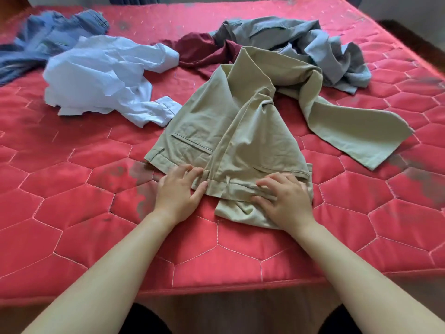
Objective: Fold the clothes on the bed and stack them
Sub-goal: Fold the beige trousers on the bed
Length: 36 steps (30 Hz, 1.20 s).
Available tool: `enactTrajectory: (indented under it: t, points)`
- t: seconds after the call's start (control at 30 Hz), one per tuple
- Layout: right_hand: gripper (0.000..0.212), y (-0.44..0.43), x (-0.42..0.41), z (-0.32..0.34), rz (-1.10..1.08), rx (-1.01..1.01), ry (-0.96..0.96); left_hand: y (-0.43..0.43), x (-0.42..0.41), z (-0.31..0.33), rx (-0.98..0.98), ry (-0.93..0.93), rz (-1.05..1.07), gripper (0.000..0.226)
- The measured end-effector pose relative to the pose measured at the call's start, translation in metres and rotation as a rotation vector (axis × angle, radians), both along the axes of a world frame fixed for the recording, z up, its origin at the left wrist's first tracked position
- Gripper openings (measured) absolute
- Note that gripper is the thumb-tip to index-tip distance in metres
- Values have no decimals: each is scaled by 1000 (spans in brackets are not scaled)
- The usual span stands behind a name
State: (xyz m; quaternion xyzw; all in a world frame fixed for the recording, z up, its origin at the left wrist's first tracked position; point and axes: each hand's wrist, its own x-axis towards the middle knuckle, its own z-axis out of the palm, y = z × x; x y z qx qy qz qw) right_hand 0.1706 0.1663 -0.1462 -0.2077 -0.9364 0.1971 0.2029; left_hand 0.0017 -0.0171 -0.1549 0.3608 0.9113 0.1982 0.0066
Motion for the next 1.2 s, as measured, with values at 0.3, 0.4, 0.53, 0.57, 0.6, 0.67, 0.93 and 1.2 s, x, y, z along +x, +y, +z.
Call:
enactTrajectory:
  t: [0.3, 0.4, 0.53, 0.57, 0.6, 0.67, 0.93, 1.2]
  points:
    - [22, 91, 77, 16, -79, 29, -9, -12, 80, 9, 35, -138, -333, 37]
    - [32, 90, 89, 12, -111, -63, 22, -8, 75, 16, 147, -99, -196, 35]
    - [32, 83, 97, 8, -147, -113, 57, -17, 60, 22, 100, -96, -99, 39]
    - [31, 81, 98, 7, -154, -104, 60, -22, 57, 23, 86, -93, -90, 39]
    - [30, 80, 98, 7, -166, -88, 58, -27, 56, 23, 72, -87, -81, 40]
    - [29, 76, 99, 6, -199, -61, 49, -39, 55, 23, 65, -70, -61, 43]
    - [32, 66, 100, 2, -252, -14, -9, -25, 51, 23, 79, -186, 125, 39]
    - [32, 62, 107, 16, -308, -64, -147, -16, 54, 38, 283, -186, 51, 30]
